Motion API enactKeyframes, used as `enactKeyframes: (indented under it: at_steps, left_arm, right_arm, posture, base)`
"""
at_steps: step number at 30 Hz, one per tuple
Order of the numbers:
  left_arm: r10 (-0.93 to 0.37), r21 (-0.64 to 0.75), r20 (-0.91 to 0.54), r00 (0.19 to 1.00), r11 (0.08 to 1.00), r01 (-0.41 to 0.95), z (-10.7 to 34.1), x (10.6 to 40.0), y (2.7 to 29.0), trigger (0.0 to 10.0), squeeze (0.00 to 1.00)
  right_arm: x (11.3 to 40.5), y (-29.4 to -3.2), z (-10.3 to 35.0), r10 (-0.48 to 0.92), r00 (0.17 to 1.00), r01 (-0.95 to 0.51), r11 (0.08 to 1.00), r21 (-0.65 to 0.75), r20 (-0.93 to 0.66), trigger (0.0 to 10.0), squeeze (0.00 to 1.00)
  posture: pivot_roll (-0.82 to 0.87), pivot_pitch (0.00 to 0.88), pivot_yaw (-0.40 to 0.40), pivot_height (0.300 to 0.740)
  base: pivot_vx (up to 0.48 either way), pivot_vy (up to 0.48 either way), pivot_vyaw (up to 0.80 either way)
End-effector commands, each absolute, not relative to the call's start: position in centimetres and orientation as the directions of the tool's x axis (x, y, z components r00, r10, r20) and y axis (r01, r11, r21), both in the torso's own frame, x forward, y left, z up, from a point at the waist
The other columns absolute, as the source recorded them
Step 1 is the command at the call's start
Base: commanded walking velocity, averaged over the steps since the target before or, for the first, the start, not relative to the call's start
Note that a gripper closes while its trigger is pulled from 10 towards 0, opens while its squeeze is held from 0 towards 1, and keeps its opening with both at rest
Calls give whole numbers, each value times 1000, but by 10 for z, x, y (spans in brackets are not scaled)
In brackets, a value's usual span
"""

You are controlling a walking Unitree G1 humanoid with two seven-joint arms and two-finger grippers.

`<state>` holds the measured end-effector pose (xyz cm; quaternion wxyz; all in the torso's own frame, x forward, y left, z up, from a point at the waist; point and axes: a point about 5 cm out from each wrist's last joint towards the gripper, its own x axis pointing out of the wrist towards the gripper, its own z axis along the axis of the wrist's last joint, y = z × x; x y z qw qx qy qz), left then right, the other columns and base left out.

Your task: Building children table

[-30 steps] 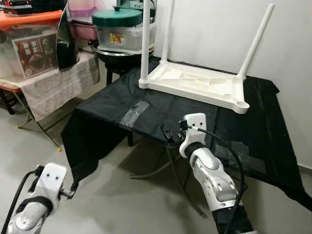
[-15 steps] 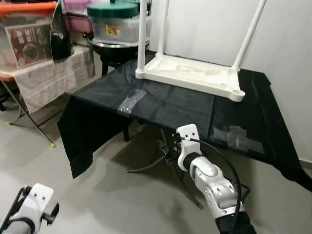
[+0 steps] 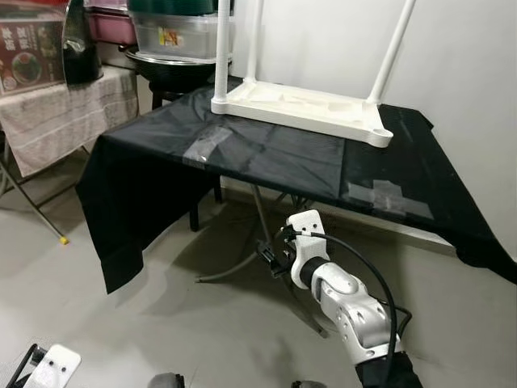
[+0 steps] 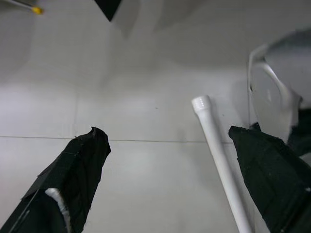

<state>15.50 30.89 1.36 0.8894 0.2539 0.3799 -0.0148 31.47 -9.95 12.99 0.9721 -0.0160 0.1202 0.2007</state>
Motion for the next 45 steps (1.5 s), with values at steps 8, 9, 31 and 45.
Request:
enactKeyframes:
  at_steps: [8,9,31,45]
  left_arm:
    - [130,416,-737,663,860,295,-4,145,301,10000,0]
    - [128,414,-739,661,861,296,-4,145,301,10000,0]
    - [159,358,-829,537,888,289,-32,117,311,10000,0]
    - [216,296,-917,335,931,211,-60,51,324,10000,0]
  right_arm:
    - [317,-99,141,382,901,-388,922,14,-205,10000,0]
    - [318,-100,141,379,903,-384,923,13,-202,10000,0]
    - [334,-110,179,397,910,-406,912,-59,-115,10000,0]
    - [338,-107,203,474,872,-486,868,-103,-118,10000,0]
  posture:
    - [51,0,-80,525]
    - [51,0,-80,520]
    - [17,0,-42,450]
    - [-7,98,-43,395]
  base:
    - [0,0,0]
    - [0,0,0]
    - [0,0,0]
    - [0,0,0]
